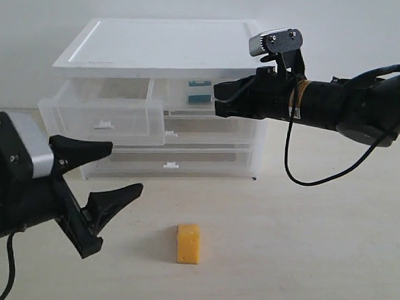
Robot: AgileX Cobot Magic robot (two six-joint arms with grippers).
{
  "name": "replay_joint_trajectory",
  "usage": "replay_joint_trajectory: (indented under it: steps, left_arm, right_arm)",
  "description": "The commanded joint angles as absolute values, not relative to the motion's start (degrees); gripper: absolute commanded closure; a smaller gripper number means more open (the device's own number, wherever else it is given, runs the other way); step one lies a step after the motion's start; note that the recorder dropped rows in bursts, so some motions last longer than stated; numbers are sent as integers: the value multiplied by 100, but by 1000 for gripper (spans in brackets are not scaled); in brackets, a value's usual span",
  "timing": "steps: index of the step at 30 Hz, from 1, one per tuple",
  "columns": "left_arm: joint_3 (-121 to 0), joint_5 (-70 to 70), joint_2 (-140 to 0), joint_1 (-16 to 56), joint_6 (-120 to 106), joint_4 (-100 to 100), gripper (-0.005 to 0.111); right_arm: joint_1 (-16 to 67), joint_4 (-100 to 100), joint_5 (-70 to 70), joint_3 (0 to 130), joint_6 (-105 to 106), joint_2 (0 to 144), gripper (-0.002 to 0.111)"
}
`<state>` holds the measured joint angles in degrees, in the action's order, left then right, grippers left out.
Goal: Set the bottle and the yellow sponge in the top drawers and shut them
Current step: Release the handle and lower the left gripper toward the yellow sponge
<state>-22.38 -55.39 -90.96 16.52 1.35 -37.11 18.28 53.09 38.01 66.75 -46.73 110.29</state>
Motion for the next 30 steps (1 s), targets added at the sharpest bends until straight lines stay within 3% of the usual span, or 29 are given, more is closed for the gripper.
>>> replay_joint_trajectory:
  steps: [1,6,15,20,30]
  left_arm:
    - [-2547,-4568,-9057,1671,1571,-4606,36]
    - [-2872,-4062,-9057,1671,3806,-6052,36]
    - [-2935,-3703,-9308,1671,4534,-6487,36]
    - [-2962,-4336,-9704,1671,4860,-6498,36]
    - [-3744,-3389,-10226,2571,5051,-6512,36]
  right_arm:
    - [1831,5273,3814,6707,-4636,10980,108]
    - [1831,5268,3814,6707,-4646,10980,108]
    - [1831,5301,3814,6707,-4646,10980,108]
    - [1831,5300,3803,6707,-4646,10980,108]
    - [1831,5300,3777,6707,-4634,10980,108]
